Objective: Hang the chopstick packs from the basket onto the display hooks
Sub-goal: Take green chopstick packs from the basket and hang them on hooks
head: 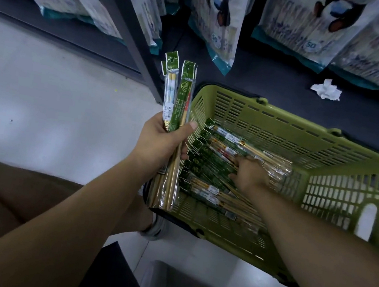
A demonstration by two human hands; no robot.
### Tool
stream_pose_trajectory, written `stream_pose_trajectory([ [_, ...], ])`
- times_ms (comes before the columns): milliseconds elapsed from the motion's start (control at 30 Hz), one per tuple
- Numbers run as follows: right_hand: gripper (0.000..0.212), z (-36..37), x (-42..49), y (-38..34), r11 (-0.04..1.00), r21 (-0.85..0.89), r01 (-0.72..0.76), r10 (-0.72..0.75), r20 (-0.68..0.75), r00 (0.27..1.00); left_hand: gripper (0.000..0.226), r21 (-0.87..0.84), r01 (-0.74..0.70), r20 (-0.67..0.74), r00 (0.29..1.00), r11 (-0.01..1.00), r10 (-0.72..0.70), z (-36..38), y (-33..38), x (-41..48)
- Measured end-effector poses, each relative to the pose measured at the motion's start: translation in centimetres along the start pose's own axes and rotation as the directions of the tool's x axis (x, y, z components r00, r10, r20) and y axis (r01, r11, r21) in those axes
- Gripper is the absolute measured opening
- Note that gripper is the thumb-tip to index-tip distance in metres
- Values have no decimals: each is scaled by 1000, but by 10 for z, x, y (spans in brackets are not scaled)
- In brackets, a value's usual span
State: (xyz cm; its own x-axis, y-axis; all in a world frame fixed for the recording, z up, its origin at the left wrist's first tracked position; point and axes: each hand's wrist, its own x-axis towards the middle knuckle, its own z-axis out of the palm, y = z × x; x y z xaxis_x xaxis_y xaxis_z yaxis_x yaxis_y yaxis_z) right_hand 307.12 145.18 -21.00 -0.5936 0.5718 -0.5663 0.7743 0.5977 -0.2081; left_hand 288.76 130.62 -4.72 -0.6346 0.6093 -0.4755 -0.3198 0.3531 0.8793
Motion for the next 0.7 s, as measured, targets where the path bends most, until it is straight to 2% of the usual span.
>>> stream_pose_trajectory([
  [100,37,-2,0,3,1000,8,27,-27,0,1000,19,1,3,3,1000,1000,-3,0,-1,1],
  [233,43,-6,-5,7,998,8,58,-58,48,997,20,-6,14,-6,1000,1000,-14,-1,-3,3],
  [367,34,-9,-9,10,996,65,64,-62,-23,998,21,-1,17,-20,1000,1000,-17,0,-5,4],
  [500,25,-18,-13,13,997,75,34,-32,-18,999,21,-5,8,-7,1000,1000,-8,0,-7,4],
  [633,16,-37,-18,15,984,179,2,4,-30,1000,18,-5,12,-13,1000,1000,-12,1,-8,4],
  [700,14,-54,-25,12,949,315,0,20,-62,998,18,-23,26,-8,1000,999,-26,3,-7,4],
])
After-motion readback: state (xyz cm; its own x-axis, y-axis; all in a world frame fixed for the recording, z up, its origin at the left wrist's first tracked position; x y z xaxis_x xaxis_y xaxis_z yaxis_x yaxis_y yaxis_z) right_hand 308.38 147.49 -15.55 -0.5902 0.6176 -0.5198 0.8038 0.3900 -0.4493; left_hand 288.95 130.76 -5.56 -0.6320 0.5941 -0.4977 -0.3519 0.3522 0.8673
